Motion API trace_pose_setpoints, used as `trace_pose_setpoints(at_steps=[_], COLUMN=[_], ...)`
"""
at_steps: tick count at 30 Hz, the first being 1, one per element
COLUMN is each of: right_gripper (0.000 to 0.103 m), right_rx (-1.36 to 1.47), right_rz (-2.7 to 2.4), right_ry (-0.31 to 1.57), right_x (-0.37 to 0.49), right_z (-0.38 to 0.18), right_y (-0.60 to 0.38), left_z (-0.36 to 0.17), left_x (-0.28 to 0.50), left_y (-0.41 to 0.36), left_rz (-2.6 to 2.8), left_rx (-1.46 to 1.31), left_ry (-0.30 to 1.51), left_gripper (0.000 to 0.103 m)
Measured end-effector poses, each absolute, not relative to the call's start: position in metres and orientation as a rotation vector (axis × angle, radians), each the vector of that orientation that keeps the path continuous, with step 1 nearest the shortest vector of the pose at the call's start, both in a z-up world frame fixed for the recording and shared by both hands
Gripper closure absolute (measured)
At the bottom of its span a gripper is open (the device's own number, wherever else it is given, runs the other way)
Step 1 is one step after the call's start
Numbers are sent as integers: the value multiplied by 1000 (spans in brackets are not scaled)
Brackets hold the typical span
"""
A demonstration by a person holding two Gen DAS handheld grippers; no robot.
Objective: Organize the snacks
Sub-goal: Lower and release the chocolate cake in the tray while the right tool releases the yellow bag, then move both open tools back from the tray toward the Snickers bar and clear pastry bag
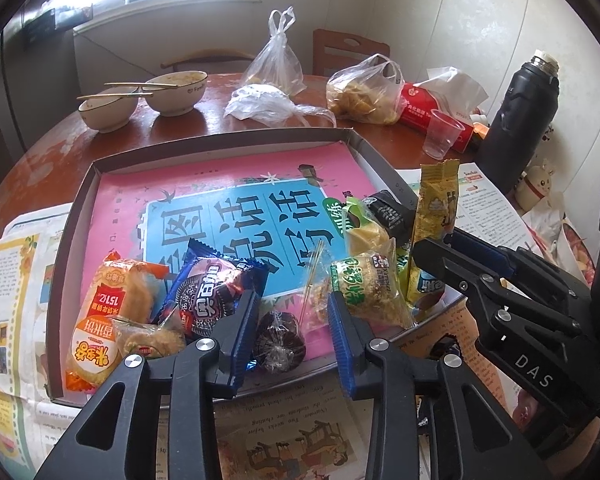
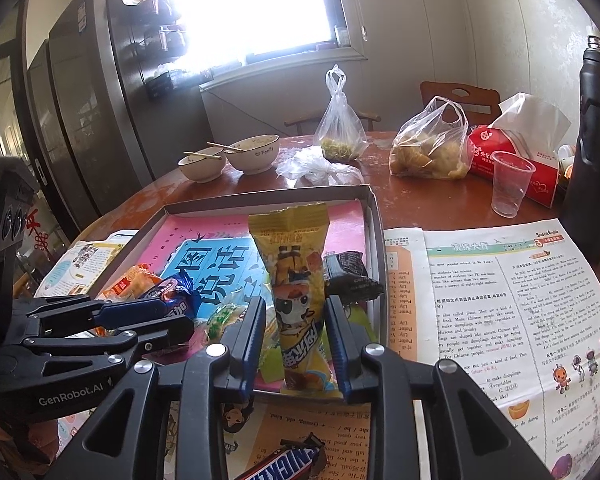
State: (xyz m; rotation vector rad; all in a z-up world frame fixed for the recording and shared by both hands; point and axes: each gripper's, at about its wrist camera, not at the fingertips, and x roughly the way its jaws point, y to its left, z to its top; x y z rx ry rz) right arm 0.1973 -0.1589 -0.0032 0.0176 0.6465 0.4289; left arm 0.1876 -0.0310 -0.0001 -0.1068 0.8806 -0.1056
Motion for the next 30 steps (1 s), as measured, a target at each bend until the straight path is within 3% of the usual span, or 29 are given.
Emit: trace_pose_setpoints(at_steps=[16,30], right_gripper=[59,42], right_rx=[32,33], right_rz=[428,444], right_ry=[624,591], right_x=[192,173], right_z=[5,25], right_y=[-162,-167], left_z=[20,45], left_x=[171,133], left_y=[-20,26], left_rz=[-75,-14], left_rx=[-107,-157], left_ry=[835,786], left_gripper=[45,43])
